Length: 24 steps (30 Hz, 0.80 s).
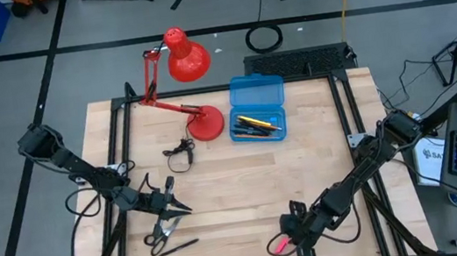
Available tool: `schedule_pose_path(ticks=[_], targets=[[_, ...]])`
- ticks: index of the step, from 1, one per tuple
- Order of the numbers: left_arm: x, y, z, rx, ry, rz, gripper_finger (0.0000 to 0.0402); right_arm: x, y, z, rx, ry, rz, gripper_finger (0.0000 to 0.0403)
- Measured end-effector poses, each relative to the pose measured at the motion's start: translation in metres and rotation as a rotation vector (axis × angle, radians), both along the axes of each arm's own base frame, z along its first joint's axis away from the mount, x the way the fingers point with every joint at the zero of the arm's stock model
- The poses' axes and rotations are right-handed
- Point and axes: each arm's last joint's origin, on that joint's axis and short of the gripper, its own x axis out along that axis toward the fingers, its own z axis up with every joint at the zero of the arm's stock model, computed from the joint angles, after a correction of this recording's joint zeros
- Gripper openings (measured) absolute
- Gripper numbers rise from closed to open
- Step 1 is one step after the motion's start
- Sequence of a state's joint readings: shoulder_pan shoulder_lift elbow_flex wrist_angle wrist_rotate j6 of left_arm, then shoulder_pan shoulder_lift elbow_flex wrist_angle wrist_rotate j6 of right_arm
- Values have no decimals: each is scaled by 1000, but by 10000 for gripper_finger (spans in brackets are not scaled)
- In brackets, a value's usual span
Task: Pick & place school supplies into a supply box
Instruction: Put the pink pen into the blue supply box
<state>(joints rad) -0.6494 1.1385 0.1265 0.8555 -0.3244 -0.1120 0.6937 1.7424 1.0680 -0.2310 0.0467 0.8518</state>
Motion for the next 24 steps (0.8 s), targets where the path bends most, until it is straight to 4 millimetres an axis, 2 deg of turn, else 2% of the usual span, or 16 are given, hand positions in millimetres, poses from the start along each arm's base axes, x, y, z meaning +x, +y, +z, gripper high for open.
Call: schedule_pose_path(ticks=[12, 18, 24], targets=[[0, 1, 0, 0, -3, 52, 42, 5, -6, -1, -52, -27, 106, 43], [1, 2, 0, -1, -4, 56, 42, 4, -9, -7, -9, -12, 32, 43], [1, 3, 0, -18, -2, 114, 42, 3, -7, -11, -42, -102, 184, 43]])
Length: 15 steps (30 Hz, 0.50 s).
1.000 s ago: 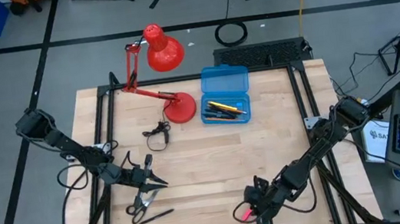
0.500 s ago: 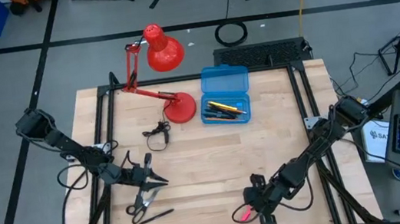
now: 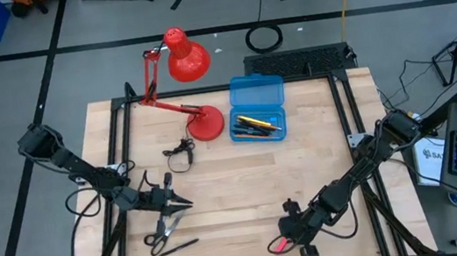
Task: Pick & place school supplies into a supply box
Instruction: Put the pink pen into the blue supply box
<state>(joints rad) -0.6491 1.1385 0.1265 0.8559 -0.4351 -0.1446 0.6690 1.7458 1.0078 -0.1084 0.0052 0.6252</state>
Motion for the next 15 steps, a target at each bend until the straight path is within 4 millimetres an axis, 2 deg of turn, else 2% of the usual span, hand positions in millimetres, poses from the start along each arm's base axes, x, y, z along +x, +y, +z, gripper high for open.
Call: schedule_pose_path(ticks=[4, 9, 15], targets=[[0, 1, 0, -11, 1, 27, 42, 0, 0, 0, -29, -24, 65, 42], [0, 1, 0, -17, 1, 42, 42, 2, -2, 0, 14, 6, -11, 47], [0, 2, -1, -35, 15, 63, 42, 2, -2, -6, -41, -8, 59, 92]])
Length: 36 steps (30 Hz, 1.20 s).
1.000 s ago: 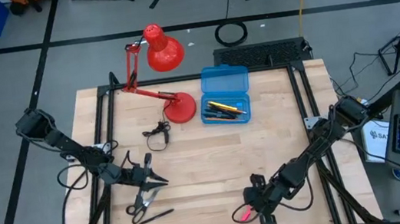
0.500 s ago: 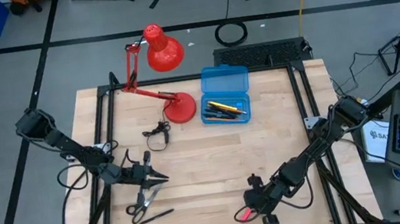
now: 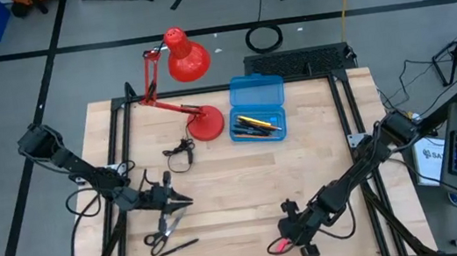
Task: Pick & place school supplies into a supply box
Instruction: Put the pink pen into the blue supply box
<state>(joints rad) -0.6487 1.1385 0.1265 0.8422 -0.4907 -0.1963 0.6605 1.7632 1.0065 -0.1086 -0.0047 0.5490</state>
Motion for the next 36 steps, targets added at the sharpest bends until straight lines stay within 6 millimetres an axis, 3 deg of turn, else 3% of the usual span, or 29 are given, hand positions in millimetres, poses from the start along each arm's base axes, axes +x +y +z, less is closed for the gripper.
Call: schedule_pose_path(ticks=[6, 11, 25, 36], targets=[[0, 2, -3, -21, 33, 46, 42, 1, 1, -11, -52, -3, 56, 163], [0, 2, -3, -22, 33, 51, 42, 0, 0, -12, -86, 1, 86, 179], [-1, 2, -5, -24, 46, 74, 42, 0, 2, -25, -162, -6, 134, 107], [-1, 2, -5, -25, 46, 74, 42, 2, -2, -26, -167, 10, 91, 15]])
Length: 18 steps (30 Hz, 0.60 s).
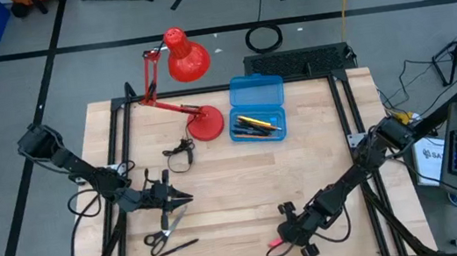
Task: Pick & place school supplies into a supply box
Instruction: Put the pink pen into the blue supply box
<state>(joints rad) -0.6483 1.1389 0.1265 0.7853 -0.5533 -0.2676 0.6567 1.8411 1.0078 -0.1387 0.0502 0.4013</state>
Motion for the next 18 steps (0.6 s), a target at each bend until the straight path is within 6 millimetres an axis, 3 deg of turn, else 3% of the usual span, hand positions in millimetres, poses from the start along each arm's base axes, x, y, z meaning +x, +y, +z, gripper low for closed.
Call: schedule_pose_path(ticks=[8, 18], targets=[[0, 0, 0, -3, 0, 0, 42, 9, -17, -3, 17, 9, -178, 16], [0, 0, 0, -2, 1, 0, 42, 22, -39, -5, -25, -36, -238, 15]])
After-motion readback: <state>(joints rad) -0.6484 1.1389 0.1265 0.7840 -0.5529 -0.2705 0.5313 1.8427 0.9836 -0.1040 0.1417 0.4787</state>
